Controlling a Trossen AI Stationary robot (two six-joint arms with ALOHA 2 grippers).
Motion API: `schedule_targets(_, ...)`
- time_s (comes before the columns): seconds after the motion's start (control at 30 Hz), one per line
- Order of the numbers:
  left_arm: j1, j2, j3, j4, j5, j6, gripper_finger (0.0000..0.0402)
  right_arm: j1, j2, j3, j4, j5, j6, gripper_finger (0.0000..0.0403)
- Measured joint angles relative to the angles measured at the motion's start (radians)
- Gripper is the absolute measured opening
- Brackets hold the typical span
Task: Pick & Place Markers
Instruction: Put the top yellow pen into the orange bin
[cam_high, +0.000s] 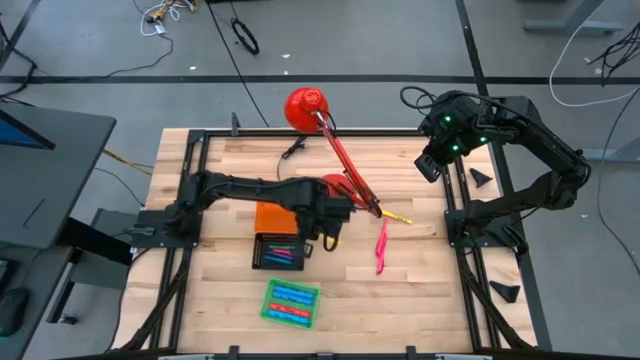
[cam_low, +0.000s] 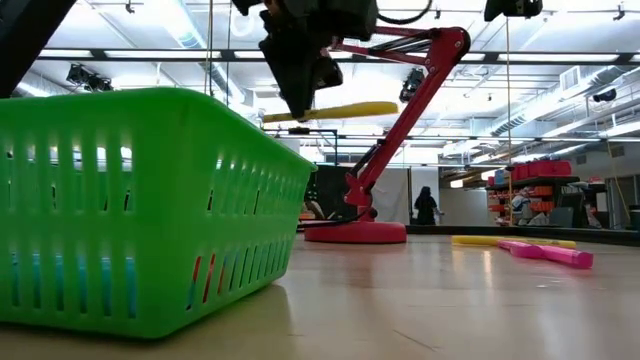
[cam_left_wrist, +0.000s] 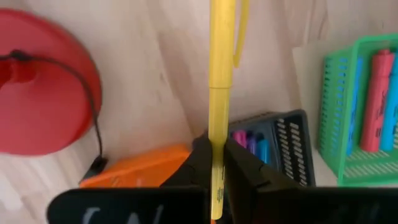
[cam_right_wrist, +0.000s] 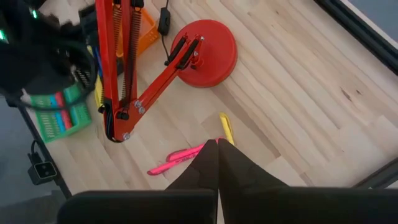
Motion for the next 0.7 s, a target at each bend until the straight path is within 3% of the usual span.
schedule_targets(0.7,0.183,-0.482,-0.757,0.322,0.0,0.043,0.0022,0.0,0.037,0.0,0.032,0.0,0.0,0.0)
